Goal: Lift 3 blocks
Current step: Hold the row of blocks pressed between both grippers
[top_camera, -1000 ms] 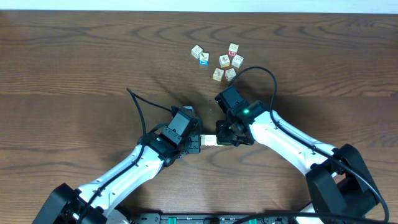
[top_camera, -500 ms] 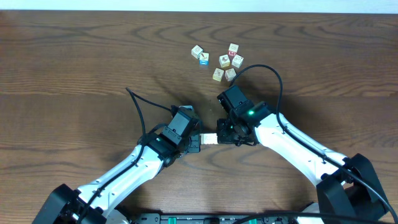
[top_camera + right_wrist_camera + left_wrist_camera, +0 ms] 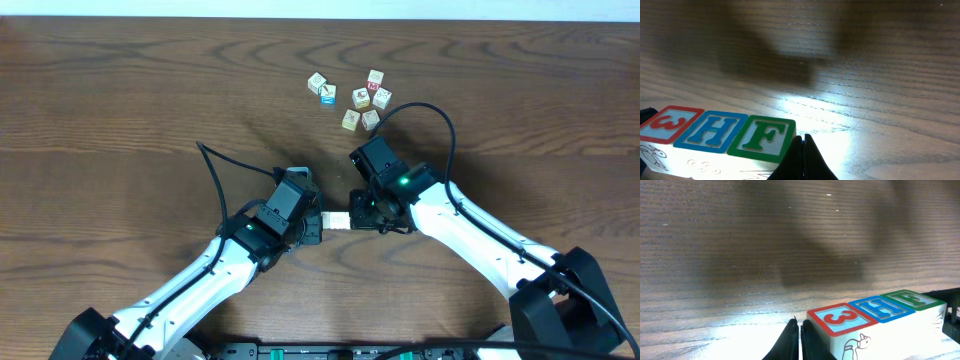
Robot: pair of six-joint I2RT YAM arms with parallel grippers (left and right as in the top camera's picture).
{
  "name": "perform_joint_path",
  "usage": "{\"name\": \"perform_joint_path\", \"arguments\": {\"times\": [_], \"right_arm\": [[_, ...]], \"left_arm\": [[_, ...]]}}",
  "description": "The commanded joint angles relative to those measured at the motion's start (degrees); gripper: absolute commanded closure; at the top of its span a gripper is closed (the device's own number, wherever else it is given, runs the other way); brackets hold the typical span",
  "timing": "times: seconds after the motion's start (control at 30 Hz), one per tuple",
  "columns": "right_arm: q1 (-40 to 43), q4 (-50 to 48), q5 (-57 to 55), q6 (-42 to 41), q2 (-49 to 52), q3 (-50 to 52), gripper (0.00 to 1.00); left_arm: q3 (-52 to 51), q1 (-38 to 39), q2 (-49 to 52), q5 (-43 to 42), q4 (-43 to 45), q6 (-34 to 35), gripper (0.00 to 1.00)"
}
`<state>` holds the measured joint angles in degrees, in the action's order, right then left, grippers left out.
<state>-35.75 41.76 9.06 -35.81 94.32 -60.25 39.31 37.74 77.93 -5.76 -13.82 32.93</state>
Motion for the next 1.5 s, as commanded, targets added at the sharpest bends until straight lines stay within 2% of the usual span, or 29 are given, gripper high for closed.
{"name": "perform_joint_path", "arguments": {"times": [0.0,1.47], "right_arm": [[-3.3,-3.61,19.54,-0.37,-1.22,-2.78,0.99],[-0.22,-3.63,18.43,3.1,-1.22,-4.59,0.99]], "left_arm": [[6.47,3.87,-2.25,-14.58,4.42,-0.13,0.93],[6.47,3.87,-2.51,-15.69,4.07,-0.98,0.93]]}}
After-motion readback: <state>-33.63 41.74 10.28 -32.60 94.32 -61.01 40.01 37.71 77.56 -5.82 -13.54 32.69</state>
